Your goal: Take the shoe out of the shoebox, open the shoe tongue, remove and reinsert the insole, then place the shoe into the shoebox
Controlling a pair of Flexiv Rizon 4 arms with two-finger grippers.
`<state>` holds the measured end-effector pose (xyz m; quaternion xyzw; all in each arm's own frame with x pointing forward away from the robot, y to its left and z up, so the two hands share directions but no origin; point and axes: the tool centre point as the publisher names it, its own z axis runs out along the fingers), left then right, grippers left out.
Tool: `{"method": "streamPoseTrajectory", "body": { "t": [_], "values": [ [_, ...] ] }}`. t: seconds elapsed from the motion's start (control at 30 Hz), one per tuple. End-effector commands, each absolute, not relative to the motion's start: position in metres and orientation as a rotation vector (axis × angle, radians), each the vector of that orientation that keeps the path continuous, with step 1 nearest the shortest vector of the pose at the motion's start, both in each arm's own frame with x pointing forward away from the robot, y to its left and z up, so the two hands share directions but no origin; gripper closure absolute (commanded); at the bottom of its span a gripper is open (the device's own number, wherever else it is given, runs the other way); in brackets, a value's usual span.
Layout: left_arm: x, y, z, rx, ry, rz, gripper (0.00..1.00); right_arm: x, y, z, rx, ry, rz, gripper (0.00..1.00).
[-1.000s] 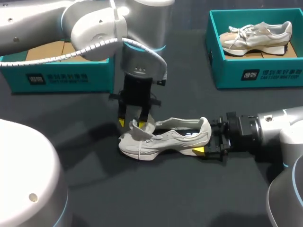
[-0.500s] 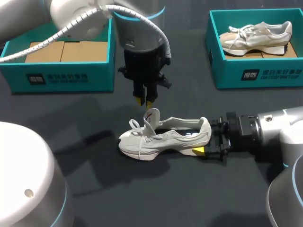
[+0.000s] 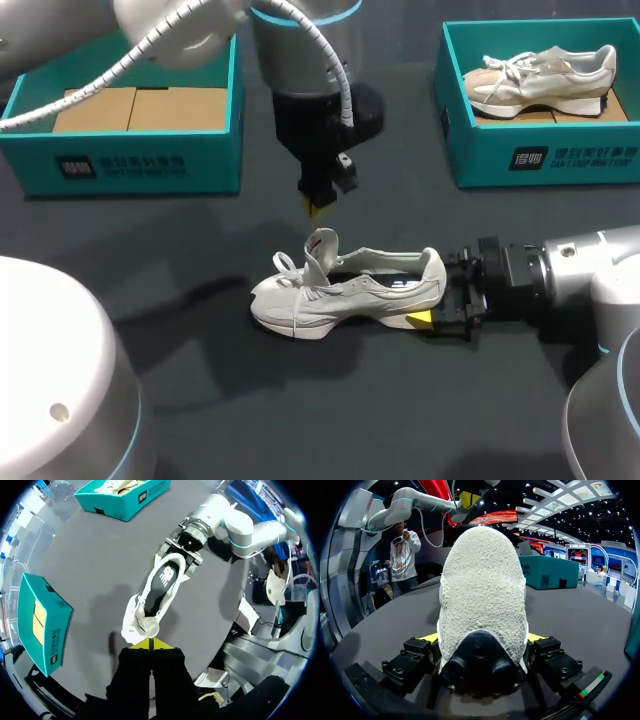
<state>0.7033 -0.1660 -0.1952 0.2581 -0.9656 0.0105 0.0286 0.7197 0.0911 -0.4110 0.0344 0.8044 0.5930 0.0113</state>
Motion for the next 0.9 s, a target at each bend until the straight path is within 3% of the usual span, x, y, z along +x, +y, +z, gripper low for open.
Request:
{"method": "streamPoseTrajectory", "body": {
  "t": [0.03,0.13,0.43,0.67,0.9],
  "values": [
    [0.707,-0.181,-0.212,0.514,-3.052,0.095,1.00,0.719,0.091,-0.410,0.109,2.511,1.845,1.00],
    [0.711,-0.192,-0.221,0.247,-2.996,0.210,1.00,0.719,0.091,-0.410,0.109,2.511,1.845,1.00],
    [0.711,-0.192,-0.221,0.247,-2.996,0.210,1.00,0.719,0.091,-0.410,0.109,2.511,1.845,1.00],
    [0.711,-0.220,-0.257,0.175,-3.025,0.177,1.00,0.719,0.091,-0.410,0.109,2.511,1.845,1.00],
    [0.711,-0.225,-0.261,0.138,-3.007,0.199,1.00,0.719,0.091,-0.410,0.109,2.511,1.845,1.00]
  ]
}}
